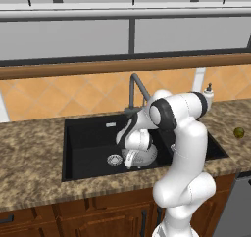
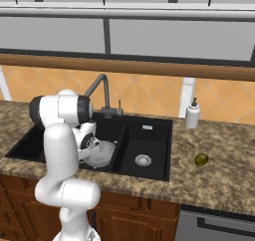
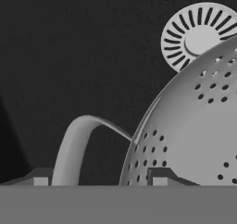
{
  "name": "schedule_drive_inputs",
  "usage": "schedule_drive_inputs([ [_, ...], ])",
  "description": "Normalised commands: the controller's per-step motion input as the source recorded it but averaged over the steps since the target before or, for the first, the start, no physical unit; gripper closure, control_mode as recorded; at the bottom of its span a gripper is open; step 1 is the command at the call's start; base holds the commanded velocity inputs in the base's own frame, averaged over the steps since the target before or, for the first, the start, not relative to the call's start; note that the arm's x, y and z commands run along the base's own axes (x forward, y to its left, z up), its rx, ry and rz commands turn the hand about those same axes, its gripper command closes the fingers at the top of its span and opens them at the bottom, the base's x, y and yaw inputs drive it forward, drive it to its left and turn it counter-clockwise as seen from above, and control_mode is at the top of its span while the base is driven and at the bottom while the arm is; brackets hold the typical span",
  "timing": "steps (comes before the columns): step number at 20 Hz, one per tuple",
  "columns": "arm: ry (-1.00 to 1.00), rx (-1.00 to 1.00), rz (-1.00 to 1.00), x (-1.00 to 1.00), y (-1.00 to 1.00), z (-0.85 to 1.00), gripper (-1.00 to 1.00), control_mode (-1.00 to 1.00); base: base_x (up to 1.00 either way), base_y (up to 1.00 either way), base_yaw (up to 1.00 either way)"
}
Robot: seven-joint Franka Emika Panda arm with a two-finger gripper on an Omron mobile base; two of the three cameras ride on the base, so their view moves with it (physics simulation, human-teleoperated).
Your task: Put the colander in the sink, put the kiwi in the colander, and turn on the sink faucet and pour water over the colander.
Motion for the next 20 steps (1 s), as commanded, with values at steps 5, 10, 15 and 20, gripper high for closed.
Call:
schedule_drive_inputs([
  [5, 0.0, 0.0, 0.0, 0.0, 0.0, 0.0, -1.0, -1.0, 0.0, 0.0, 0.0],
  [10, 0.0, 0.0, 0.0, 0.0, 0.0, 0.0, -1.0, -1.0, 0.0, 0.0, 0.0],
  [15, 0.0, 0.0, 0.0, 0.0, 0.0, 0.0, -1.0, -1.0, 0.0, 0.0, 0.0],
  [20, 0.0, 0.0, 0.0, -0.07, -0.02, 0.3, -1.0, -1.0, 0.0, 0.0, 0.0],
])
